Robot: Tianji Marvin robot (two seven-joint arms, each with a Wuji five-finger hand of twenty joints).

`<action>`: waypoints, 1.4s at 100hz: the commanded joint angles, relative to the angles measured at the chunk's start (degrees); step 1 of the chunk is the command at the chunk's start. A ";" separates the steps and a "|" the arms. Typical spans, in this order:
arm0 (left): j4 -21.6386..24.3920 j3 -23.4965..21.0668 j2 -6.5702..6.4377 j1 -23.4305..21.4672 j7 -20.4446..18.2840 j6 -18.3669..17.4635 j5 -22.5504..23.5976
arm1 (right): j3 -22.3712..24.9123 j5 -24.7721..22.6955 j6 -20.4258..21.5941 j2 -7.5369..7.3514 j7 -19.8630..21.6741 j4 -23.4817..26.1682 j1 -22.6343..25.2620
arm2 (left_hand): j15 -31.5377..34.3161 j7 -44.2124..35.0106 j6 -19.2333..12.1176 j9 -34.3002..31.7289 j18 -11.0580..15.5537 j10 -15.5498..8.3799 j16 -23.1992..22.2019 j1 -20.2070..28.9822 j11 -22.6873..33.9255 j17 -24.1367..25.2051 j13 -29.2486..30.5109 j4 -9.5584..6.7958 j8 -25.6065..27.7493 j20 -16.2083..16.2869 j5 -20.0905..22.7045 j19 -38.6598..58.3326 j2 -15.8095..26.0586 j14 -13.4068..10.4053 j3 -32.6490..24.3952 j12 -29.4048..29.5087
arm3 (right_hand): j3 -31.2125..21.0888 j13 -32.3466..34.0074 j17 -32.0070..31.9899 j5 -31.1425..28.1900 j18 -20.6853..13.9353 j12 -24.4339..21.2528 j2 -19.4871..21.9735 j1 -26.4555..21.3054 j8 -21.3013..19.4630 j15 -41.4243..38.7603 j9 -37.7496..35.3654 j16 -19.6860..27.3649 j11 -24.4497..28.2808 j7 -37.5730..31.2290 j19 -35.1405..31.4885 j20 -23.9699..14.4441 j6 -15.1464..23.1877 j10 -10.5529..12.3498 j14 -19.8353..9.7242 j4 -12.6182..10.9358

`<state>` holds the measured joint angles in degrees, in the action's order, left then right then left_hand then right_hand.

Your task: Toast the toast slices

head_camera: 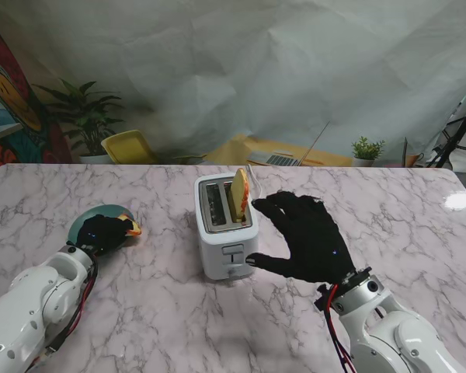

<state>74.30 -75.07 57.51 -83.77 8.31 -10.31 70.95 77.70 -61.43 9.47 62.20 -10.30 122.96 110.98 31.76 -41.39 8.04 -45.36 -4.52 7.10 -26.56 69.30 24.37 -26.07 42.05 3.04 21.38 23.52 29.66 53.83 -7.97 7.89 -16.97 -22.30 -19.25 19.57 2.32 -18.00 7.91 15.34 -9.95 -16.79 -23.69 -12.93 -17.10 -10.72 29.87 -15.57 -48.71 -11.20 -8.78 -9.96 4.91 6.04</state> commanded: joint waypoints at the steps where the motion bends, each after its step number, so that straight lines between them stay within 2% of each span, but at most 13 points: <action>1: 1.43 -0.46 0.24 0.10 -0.07 1.11 0.21 | 0.31 -0.29 0.67 -0.04 0.61 0.47 -0.20 | 2.95 -7.22 -2.40 -3.86 1.12 1.07 -2.09 4.65 2.36 -1.93 3.56 0.42 1.75 1.77 3.57 4.20 0.36 1.83 1.52 -1.71 | 1.41 0.98 -0.14 -0.66 -0.23 0.43 2.27 -1.30 0.99 2.06 -0.08 0.90 -0.46 -0.63 -0.41 0.57 1.08 0.53 -1.04 -1.76; 19: 3.13 -1.63 1.21 0.05 1.43 5.30 -1.63 | 1.38 -0.47 3.05 -0.32 2.86 1.35 -0.83 | 5.07 -10.62 -1.57 -6.33 0.21 1.64 -4.70 4.66 3.79 -5.64 7.16 -0.03 1.66 4.02 3.42 8.76 -0.81 2.45 3.85 -2.77 | 1.74 1.09 -0.06 -0.61 -0.41 0.43 2.38 -1.12 1.09 2.06 -0.16 0.90 -0.48 -0.75 -0.39 0.58 1.40 0.70 -0.99 -1.79; 35: 5.96 -3.01 2.35 -0.29 1.73 9.75 -4.66 | 2.90 0.23 6.10 -0.70 6.87 2.56 -1.93 | 5.07 -11.29 -0.84 -7.72 -0.37 2.03 -5.22 4.65 4.17 -7.80 9.28 -0.17 1.60 4.72 3.91 9.19 -0.96 2.42 5.26 -2.38 | 1.92 0.95 0.06 -0.45 -0.65 0.36 2.46 -0.87 1.22 2.17 0.01 0.94 -0.66 -0.82 -0.28 0.64 1.74 0.85 -1.11 -1.82; 58: 10.87 -3.14 4.95 0.03 4.86 19.36 -12.28 | 4.50 3.32 9.78 -1.37 14.65 4.81 -5.23 | 4.18 -10.66 0.27 -10.51 -0.51 2.48 -5.46 4.65 4.45 -12.06 14.09 -0.38 1.33 5.46 5.59 9.57 -1.60 1.85 7.25 0.21 | 1.98 0.60 -0.20 -0.05 -1.25 0.26 2.79 -0.44 1.46 2.32 0.65 1.00 -0.94 -0.88 0.25 0.87 2.25 1.07 -1.38 -1.87; 74: 14.55 -2.04 6.63 0.42 7.63 24.56 -16.89 | 4.23 4.51 9.85 -1.56 16.76 5.25 -6.81 | 3.89 -10.38 2.72 -13.68 -1.01 3.44 -5.86 4.65 4.85 -16.57 19.07 -1.08 1.10 5.96 7.69 11.13 -3.18 1.51 9.77 1.84 | 1.92 0.78 -0.09 -0.04 -1.30 0.30 2.87 -0.51 1.51 2.21 0.54 0.96 -0.81 -1.15 0.30 0.90 2.23 1.14 -1.45 -1.89; 89: 17.49 -0.75 7.66 0.88 9.84 28.14 -18.60 | 3.80 4.52 10.18 -1.70 17.69 5.47 -7.80 | 2.90 -12.02 5.96 -16.56 -1.67 4.45 -5.34 3.80 5.13 -20.84 23.27 -1.89 1.13 5.65 8.75 12.41 -4.91 1.21 11.32 2.54 | 1.96 1.06 0.05 -0.06 -1.27 0.32 3.05 -0.47 1.58 2.19 0.34 0.97 -0.73 -1.43 0.25 0.88 2.28 1.04 -1.41 -1.88; 98: 19.00 0.02 8.24 1.23 11.02 29.76 -19.77 | 3.86 5.20 10.77 -1.82 18.76 5.65 -8.36 | 2.30 -13.32 7.40 -17.49 -2.17 4.68 -4.84 2.95 5.23 -22.10 24.55 -1.87 1.48 5.05 8.50 12.57 -5.49 1.24 11.18 2.75 | 1.99 1.06 0.00 0.00 -1.36 0.33 3.04 -0.50 1.63 2.24 0.33 0.99 -0.71 -1.55 0.28 0.89 2.41 1.22 -1.51 -1.88; 124: 25.61 0.65 8.90 0.31 10.67 30.16 -22.36 | 4.36 5.88 11.66 -1.95 20.05 6.47 -9.16 | 1.62 -15.08 6.74 -18.27 -2.97 4.08 -4.61 1.75 5.62 -21.39 24.46 -1.61 2.23 3.94 8.48 11.21 -6.38 1.04 10.58 2.76 | 2.03 1.52 0.32 -0.15 -1.20 0.37 3.15 -0.58 1.78 2.22 -0.10 0.99 -0.59 -1.99 0.23 0.87 2.38 1.27 -1.50 -1.89; 130: 27.48 0.87 9.01 -0.05 9.95 31.03 -23.05 | 4.42 6.14 11.89 -2.02 20.62 6.62 -9.51 | 2.04 -15.34 7.59 -19.13 -3.42 4.48 -4.70 1.24 5.76 -21.84 25.17 -1.58 2.17 4.17 8.97 12.16 -6.86 1.14 10.10 2.82 | 2.09 1.72 0.44 -0.21 -1.28 0.37 3.17 -0.57 1.83 2.20 -0.19 0.99 -0.60 -2.12 0.20 0.85 2.34 1.16 -1.50 -1.88; 140: 30.25 1.68 9.37 -0.49 9.44 33.86 -24.16 | 4.63 7.88 12.87 -2.25 22.46 6.59 -10.64 | 2.04 -15.98 10.71 -20.76 -4.58 5.78 -3.97 1.01 5.76 -23.11 26.73 -0.98 2.70 4.04 9.17 13.57 -7.71 1.64 10.11 3.09 | 2.20 1.86 0.53 -0.09 -1.39 0.37 3.37 -0.39 1.91 2.25 -0.26 1.02 -0.61 -2.21 0.22 0.85 2.44 1.31 -1.67 -1.87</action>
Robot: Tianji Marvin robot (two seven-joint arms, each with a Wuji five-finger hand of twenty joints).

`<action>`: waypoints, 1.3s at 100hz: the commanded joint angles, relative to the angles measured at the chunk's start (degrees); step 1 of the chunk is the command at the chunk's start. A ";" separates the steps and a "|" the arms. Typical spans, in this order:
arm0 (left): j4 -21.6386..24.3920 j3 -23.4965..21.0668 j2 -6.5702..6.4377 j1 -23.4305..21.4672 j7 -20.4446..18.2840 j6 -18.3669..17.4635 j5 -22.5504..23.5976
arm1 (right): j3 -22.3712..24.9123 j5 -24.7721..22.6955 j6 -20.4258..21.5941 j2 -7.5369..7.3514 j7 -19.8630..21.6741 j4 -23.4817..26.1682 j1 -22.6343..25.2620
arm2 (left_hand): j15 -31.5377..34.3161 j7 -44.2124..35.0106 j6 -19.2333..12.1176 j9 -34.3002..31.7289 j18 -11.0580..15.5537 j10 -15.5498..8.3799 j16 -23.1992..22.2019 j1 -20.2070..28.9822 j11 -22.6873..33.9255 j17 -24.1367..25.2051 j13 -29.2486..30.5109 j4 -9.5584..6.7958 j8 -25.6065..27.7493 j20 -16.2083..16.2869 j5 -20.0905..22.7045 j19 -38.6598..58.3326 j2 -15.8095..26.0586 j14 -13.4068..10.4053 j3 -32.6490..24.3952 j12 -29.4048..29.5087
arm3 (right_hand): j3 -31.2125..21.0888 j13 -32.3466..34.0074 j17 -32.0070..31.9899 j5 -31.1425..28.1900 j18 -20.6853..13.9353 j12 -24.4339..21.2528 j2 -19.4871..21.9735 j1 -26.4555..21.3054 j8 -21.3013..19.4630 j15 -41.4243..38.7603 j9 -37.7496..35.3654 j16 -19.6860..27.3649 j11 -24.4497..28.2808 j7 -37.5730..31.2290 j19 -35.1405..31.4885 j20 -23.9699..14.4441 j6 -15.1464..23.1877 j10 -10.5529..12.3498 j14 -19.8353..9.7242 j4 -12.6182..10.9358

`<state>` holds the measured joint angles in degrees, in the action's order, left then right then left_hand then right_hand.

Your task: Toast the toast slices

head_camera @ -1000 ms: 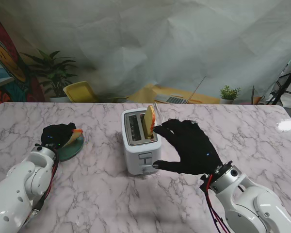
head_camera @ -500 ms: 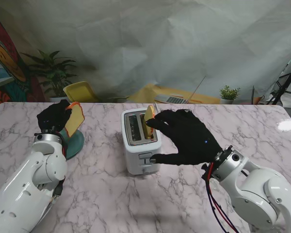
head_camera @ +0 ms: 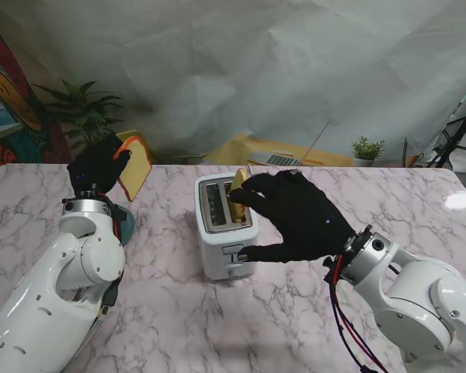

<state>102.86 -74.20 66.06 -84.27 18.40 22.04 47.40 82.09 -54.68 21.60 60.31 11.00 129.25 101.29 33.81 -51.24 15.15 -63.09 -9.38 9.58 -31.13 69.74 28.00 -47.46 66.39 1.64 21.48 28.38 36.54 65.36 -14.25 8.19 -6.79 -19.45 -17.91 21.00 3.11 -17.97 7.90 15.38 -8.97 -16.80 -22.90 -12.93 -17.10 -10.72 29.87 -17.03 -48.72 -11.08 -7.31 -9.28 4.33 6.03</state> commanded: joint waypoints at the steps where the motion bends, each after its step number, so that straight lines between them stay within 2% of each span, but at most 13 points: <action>1: 1.93 0.93 0.85 -0.02 -0.65 1.84 -0.67 | 0.26 1.40 0.82 -0.37 1.36 0.27 -1.08 | -0.01 -6.19 3.87 -3.10 0.17 3.38 0.70 0.63 2.11 -1.82 2.52 0.44 2.68 -0.87 2.26 2.14 -1.51 1.38 -0.06 0.28 | 0.88 0.43 -0.25 -0.13 -1.40 0.34 2.38 -0.36 1.13 2.26 -0.25 1.02 -0.61 -0.77 0.23 0.73 0.97 0.64 -1.08 -1.86; 13: 4.24 2.31 1.06 -0.23 -1.04 4.52 -0.63 | 0.45 5.22 1.02 -0.63 3.80 -0.16 -2.48 | 0.09 -6.56 5.14 -3.46 0.21 3.87 1.40 0.92 2.00 -2.46 3.16 0.22 3.18 -1.41 1.88 2.79 -2.06 1.58 -0.18 0.46 | 1.10 -0.01 -0.57 0.09 -1.94 0.30 2.46 -0.01 1.22 2.56 0.23 1.14 -0.78 -0.91 0.62 0.89 1.09 0.73 -1.16 -1.79; 39: 5.18 5.03 1.83 0.98 -1.79 5.67 -5.64 | 1.37 13.00 2.58 -1.68 10.28 -0.81 -5.10 | -0.70 -6.59 6.13 -3.43 -0.81 4.48 2.99 1.18 1.40 -2.19 3.03 -0.09 3.54 -2.89 1.67 2.36 -2.91 2.12 -0.86 0.82 | 1.68 -2.41 -2.20 1.95 -3.35 0.04 2.30 1.54 1.69 3.52 3.00 1.52 -1.53 -0.35 2.61 1.82 1.27 1.07 -1.83 -1.52; 50: 4.51 6.02 2.21 1.95 -1.74 5.75 -7.85 | 1.74 13.92 3.09 -2.11 12.38 -0.86 -5.75 | -0.83 -6.79 6.19 -3.25 -1.01 4.33 3.29 0.94 1.29 -1.37 2.58 -0.18 3.80 -3.25 1.40 2.07 -3.13 2.03 -1.06 0.86 | 1.63 -2.91 -2.61 2.55 -3.58 0.04 2.38 1.94 1.83 3.62 3.71 1.59 -1.46 -0.06 3.30 2.19 1.07 1.08 -2.04 -1.45; 81: 0.69 9.51 5.66 5.71 4.34 7.67 -18.49 | 2.11 16.49 4.35 -2.82 15.53 -1.25 -6.88 | -2.06 -7.13 6.77 -2.53 -0.81 4.62 4.80 0.73 0.75 0.34 1.73 -0.31 4.05 -4.09 0.32 1.01 -3.44 2.08 -1.97 1.04 | 1.70 -3.27 -2.51 3.40 -4.31 0.02 1.88 3.32 1.96 3.66 4.60 1.69 -1.17 0.35 3.65 2.52 0.86 1.25 -2.18 -1.15; 90: -0.28 10.17 6.37 6.25 5.72 8.03 -20.07 | 2.42 17.35 4.46 -3.00 16.40 -1.35 -7.25 | -2.44 -7.12 6.74 -2.37 -0.78 4.59 5.29 0.73 0.57 0.57 1.53 -0.28 4.03 -4.40 0.16 0.64 -3.39 1.90 -2.18 1.10 | 1.58 -3.55 -2.88 3.65 -4.53 0.01 1.58 3.88 1.97 3.72 5.02 1.72 -1.10 0.50 4.04 2.73 0.76 1.17 -2.21 -1.02; 100: -1.07 10.66 7.77 6.57 7.94 8.40 -24.47 | 2.61 17.78 4.40 -3.14 17.08 -1.37 -7.54 | -2.64 -7.08 6.99 -2.26 -0.88 4.80 5.85 0.77 0.43 0.62 1.47 -0.16 3.98 -4.79 0.13 0.43 -3.37 2.07 -2.34 1.12 | 1.10 -3.70 -2.90 3.85 -4.58 -0.02 1.42 4.14 1.98 3.69 5.30 1.73 -1.00 0.67 4.39 2.98 0.72 1.05 -2.25 -0.93; 112: -2.54 11.35 8.94 7.25 9.85 8.45 -27.68 | 2.66 17.93 4.41 -3.22 17.50 -1.37 -7.60 | -2.65 -7.06 6.88 -2.16 -0.92 4.76 6.06 0.80 0.37 0.75 1.44 -0.13 3.99 -4.94 0.02 0.41 -3.31 2.05 -2.38 1.12 | 0.71 -3.66 -2.82 3.91 -4.52 -0.05 1.46 4.41 1.95 3.63 5.37 1.73 -0.89 0.79 4.51 3.11 0.70 1.17 -2.30 -0.86; 130: -4.19 12.69 10.38 7.83 12.45 9.14 -30.08 | 3.16 18.05 4.65 -3.30 17.82 -1.33 -7.15 | -2.66 -6.95 7.35 -2.11 -1.02 5.04 6.38 1.01 0.37 0.94 1.27 -0.08 4.02 -5.22 -0.02 0.31 -3.35 2.26 -2.41 1.09 | 0.30 -3.50 -2.36 3.87 -4.56 -0.08 1.57 4.70 1.87 3.56 5.40 1.72 -0.79 0.86 4.28 3.09 0.71 1.23 -2.28 -0.80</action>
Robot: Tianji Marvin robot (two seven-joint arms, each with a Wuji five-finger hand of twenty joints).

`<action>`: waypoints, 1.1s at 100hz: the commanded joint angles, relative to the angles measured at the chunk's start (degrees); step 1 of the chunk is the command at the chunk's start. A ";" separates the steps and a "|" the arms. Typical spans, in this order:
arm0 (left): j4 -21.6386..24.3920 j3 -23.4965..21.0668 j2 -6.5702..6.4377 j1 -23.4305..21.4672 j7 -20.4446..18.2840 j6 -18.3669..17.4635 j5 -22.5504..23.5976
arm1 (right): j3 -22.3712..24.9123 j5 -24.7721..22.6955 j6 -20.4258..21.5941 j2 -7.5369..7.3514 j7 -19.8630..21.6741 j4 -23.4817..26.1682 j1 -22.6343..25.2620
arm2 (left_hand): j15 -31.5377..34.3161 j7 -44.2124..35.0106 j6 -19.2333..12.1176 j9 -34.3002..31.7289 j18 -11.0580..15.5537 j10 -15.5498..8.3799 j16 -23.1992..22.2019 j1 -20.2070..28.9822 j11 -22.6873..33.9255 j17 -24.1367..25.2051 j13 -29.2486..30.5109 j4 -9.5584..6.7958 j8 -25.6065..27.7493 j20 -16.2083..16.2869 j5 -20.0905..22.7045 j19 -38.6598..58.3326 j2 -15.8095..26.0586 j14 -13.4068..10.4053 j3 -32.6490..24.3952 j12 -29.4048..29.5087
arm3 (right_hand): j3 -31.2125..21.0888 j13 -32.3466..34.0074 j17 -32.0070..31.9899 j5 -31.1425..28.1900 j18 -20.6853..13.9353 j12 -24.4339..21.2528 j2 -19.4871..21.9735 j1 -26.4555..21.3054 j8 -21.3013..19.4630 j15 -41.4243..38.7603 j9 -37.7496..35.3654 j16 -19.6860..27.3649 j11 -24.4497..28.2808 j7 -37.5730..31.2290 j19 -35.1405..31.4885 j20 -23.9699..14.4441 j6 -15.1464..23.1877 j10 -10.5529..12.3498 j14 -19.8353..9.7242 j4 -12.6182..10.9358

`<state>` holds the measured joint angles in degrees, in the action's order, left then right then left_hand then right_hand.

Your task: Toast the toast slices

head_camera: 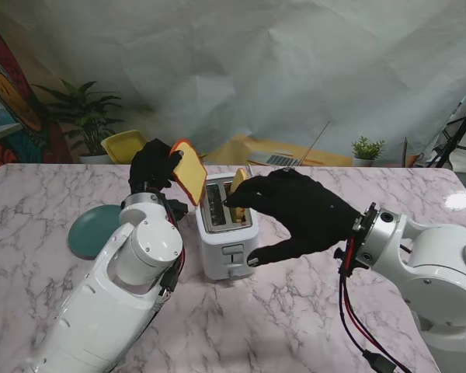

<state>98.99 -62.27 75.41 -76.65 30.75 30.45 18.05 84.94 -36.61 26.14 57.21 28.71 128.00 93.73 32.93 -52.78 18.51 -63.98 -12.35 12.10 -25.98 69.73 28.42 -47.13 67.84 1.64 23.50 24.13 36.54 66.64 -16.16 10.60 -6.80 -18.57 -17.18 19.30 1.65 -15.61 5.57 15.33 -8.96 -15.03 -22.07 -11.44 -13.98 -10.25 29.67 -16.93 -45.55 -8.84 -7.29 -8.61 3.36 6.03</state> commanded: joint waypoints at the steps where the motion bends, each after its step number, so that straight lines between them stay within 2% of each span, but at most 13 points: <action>1: -0.37 0.84 1.10 0.22 0.21 0.80 -0.79 | 0.36 -0.01 0.12 -0.21 0.10 -0.08 0.44 | -1.78 -5.41 4.00 -1.21 1.95 2.52 1.24 1.03 -0.05 0.60 -0.18 -0.08 2.00 -0.99 -0.01 -0.96 -1.42 -0.14 -2.42 0.21 | -0.47 -1.77 -0.85 1.57 -2.24 -0.04 1.54 2.93 1.04 2.06 2.31 1.25 -0.60 0.78 1.08 0.84 0.69 0.60 -1.35 -0.79; 15: 0.18 2.03 1.91 -0.16 1.63 2.50 -0.79 | 0.85 0.15 0.11 -0.18 -0.02 -0.18 0.93 | -2.05 -5.20 4.71 -0.98 1.33 3.06 1.71 1.43 -0.25 0.70 -0.41 -0.08 2.09 -1.42 -0.12 -1.23 -1.50 0.08 -2.45 0.26 | -0.69 -1.72 -0.79 1.55 -2.33 -0.06 1.41 3.01 0.98 2.06 2.28 1.26 -0.54 0.81 0.98 0.82 0.69 0.61 -1.43 -0.75; 43: 0.90 3.95 3.33 -0.20 4.30 3.75 -1.28 | 1.62 0.06 0.44 -0.20 -0.05 -0.21 1.70 | -2.85 -4.88 5.65 -0.66 1.43 3.49 3.01 1.98 -0.83 0.87 -0.70 -0.13 2.31 -2.64 -0.49 -1.88 -1.38 0.26 -2.46 0.48 | -1.05 -1.58 -0.67 1.60 -2.27 -0.07 1.36 3.17 0.88 2.04 2.22 1.26 -0.45 0.87 0.88 0.80 0.64 0.74 -1.40 -0.68; 55: 1.12 4.69 3.88 -0.08 5.23 4.56 -1.25 | 2.01 -0.07 0.75 -0.18 -0.21 -0.18 2.03 | -3.31 -4.88 6.12 -0.64 0.70 3.81 4.06 2.26 -1.11 0.61 -0.66 -0.09 2.55 -3.47 -0.62 -1.91 -1.39 0.30 -2.29 0.57 | -1.16 -1.47 -0.61 1.55 -2.31 -0.06 1.34 3.25 0.84 2.01 2.13 1.25 -0.39 0.87 0.88 0.81 0.65 0.69 -1.41 -0.65; 57: 1.17 4.78 3.97 -0.08 5.36 4.71 -1.19 | 2.08 -0.11 0.85 -0.18 -0.23 -0.18 2.07 | -3.41 -4.62 7.33 -0.65 0.55 3.96 4.36 2.34 -1.15 0.55 -0.62 -0.06 2.52 -3.80 -0.68 -1.96 -1.42 0.34 -2.29 0.58 | -1.18 -1.48 -0.60 1.53 -2.31 -0.06 1.33 3.24 0.83 2.02 2.10 1.25 -0.38 0.86 0.87 0.81 0.63 0.69 -1.38 -0.65; 61: 1.35 4.94 4.16 -0.10 5.56 5.11 -1.28 | 2.22 -0.13 0.98 -0.19 -0.24 -0.17 2.16 | -3.45 -4.57 7.79 -0.62 0.42 4.20 4.66 2.50 -1.21 0.51 -0.55 -0.04 2.62 -4.14 -0.66 -1.97 -1.47 0.49 -2.30 0.59 | -1.19 -1.49 -0.60 1.53 -2.32 -0.06 1.33 3.27 0.82 2.03 2.08 1.25 -0.37 0.87 0.87 0.81 0.66 0.76 -1.42 -0.64; 69: 1.55 5.14 4.24 -0.08 5.48 5.88 -0.96 | 2.53 -0.14 1.20 -0.19 -0.32 -0.21 2.34 | -3.59 -4.51 7.96 -0.59 0.07 4.45 4.98 2.68 -1.26 0.58 -0.68 0.00 2.70 -4.48 -0.66 -1.99 -1.47 0.66 -2.29 0.61 | -1.23 -1.49 -0.62 1.52 -2.34 -0.07 1.27 3.29 0.80 2.03 2.11 1.25 -0.39 0.87 0.88 0.81 0.68 0.73 -1.42 -0.63; 71: 1.62 5.15 4.28 -0.09 5.46 6.09 -0.93 | 2.61 -0.13 1.23 -0.18 -0.36 -0.23 2.39 | -3.45 -4.28 8.07 -0.68 0.20 4.55 6.16 2.97 -1.37 0.53 -0.59 0.06 3.05 -6.05 -0.61 -1.56 -1.39 0.77 -2.02 0.63 | -1.24 -1.49 -0.65 1.53 -2.37 -0.07 1.27 3.31 0.80 2.03 2.12 1.25 -0.40 0.87 0.90 0.82 0.64 0.73 -1.38 -0.62; 74: 1.71 5.14 4.32 -0.10 5.40 6.46 -0.91 | 2.72 -0.14 1.28 -0.16 -0.45 -0.25 2.48 | -3.37 -4.22 8.17 -0.64 -0.05 4.72 6.50 3.17 -1.42 0.60 -0.67 0.02 3.17 -6.54 -0.61 -1.38 -1.40 0.80 -1.99 0.64 | -1.27 -1.47 -0.61 1.48 -2.39 -0.07 1.23 3.30 0.78 2.03 2.05 1.25 -0.37 0.85 0.89 0.82 0.64 0.73 -1.38 -0.62; 110: 2.63 5.19 4.55 -1.00 4.72 9.49 -0.24 | 2.95 0.28 1.25 -0.19 -0.35 -0.57 2.26 | -2.72 -4.19 10.03 -1.19 -0.91 5.79 7.43 4.10 -1.45 0.09 -0.04 0.33 4.08 -7.39 -0.40 0.26 -1.95 1.74 -1.99 0.70 | -1.47 -1.29 -0.56 1.44 -2.47 -0.09 1.24 3.48 0.70 2.02 1.89 1.24 -0.39 0.83 0.90 0.83 0.72 0.90 -1.52 -0.56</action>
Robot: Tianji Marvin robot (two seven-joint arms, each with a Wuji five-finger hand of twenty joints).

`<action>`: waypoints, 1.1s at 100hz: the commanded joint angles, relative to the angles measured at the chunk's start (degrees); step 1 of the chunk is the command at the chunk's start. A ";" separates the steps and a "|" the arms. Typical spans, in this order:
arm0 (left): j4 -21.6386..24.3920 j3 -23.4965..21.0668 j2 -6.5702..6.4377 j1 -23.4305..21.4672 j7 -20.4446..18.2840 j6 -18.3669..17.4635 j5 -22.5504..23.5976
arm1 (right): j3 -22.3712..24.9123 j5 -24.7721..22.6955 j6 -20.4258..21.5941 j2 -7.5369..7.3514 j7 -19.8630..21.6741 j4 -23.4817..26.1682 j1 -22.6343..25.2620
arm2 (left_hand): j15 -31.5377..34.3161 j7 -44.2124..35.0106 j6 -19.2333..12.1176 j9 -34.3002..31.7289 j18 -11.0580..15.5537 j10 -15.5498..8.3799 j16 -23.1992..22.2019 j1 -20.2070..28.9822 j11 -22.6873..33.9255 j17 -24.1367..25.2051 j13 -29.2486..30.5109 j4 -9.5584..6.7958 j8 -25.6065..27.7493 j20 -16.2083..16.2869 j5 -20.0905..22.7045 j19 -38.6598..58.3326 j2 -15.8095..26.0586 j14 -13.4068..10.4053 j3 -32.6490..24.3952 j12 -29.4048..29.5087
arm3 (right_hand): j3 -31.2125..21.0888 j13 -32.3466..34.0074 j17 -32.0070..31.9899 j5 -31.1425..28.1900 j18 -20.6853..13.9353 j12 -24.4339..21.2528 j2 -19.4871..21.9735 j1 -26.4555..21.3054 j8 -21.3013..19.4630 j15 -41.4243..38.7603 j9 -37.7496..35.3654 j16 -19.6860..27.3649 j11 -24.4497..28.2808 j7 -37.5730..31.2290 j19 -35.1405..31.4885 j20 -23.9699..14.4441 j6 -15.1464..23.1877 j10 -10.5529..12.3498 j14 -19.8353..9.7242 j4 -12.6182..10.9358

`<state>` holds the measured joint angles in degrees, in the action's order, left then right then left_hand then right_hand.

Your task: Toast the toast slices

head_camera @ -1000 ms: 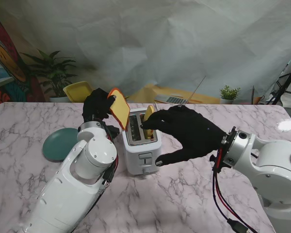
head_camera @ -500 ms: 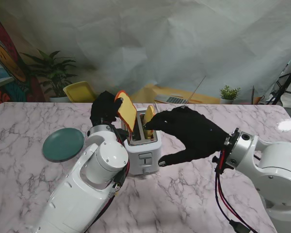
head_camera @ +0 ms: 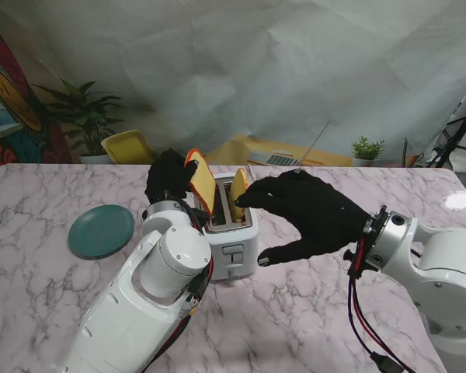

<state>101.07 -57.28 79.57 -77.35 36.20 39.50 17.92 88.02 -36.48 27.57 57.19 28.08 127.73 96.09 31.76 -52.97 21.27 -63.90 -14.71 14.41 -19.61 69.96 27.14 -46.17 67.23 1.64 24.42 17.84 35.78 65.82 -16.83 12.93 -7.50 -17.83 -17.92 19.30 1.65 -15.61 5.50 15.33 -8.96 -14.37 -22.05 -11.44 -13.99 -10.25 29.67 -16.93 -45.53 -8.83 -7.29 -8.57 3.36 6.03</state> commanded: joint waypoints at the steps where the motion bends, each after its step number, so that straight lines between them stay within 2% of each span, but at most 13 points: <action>1: 0.56 0.20 0.41 -0.32 -0.72 0.47 -0.10 | -0.15 0.20 -0.18 -0.18 0.33 -0.32 -0.14 | -1.57 -4.00 7.23 -1.23 1.51 3.45 1.13 3.85 -0.20 -0.83 0.51 0.34 3.20 -1.16 0.31 1.09 -1.24 -0.62 -1.26 -0.03 | -0.72 -1.28 -0.56 1.44 -2.40 -0.09 1.22 2.81 0.68 2.02 1.88 1.24 -0.39 0.83 0.89 0.82 0.73 0.86 -1.52 -0.56; 38: 0.11 0.41 1.01 -0.75 0.26 0.47 -1.46 | -1.01 2.94 -0.45 -0.70 2.70 -1.24 -3.25 | -1.58 -3.79 7.56 -1.19 1.51 3.66 2.12 3.91 -0.34 -0.95 0.42 0.37 3.40 -2.16 0.30 1.06 -1.09 -0.58 -1.00 0.04 | -0.90 -1.10 -0.47 1.18 -2.64 -0.07 1.09 3.17 0.55 2.03 1.55 1.25 -0.37 0.47 0.97 0.85 1.10 1.31 -1.69 -0.49; 110: 1.12 0.47 1.32 -1.47 1.22 0.67 -1.31 | -0.84 2.28 -0.07 -0.62 2.16 -1.90 -2.37 | -1.42 -3.42 7.96 -0.97 1.39 3.99 3.61 3.98 -0.58 -0.45 -0.05 0.57 3.56 -3.27 0.13 0.90 -0.90 -0.42 -1.11 0.13 | -1.17 -0.85 -0.28 1.16 -2.57 -0.03 1.23 3.39 0.60 2.02 1.24 1.23 -0.40 0.00 0.95 0.81 1.08 1.30 -1.70 -0.43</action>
<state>101.28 -56.96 80.43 -78.50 37.56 39.91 16.70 87.27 -33.84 27.53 56.61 30.31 126.11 93.44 31.71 -52.98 21.69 -63.91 -14.80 14.61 -16.86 69.98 27.13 -46.17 67.23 1.64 24.99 15.66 35.66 65.91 -16.69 13.09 -7.50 -17.78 -18.01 19.31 1.65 -15.61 4.91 15.33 -8.96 -14.37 -22.05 -11.44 -13.98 -10.25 29.67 -16.93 -45.54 -8.82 -7.29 -7.87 2.86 6.03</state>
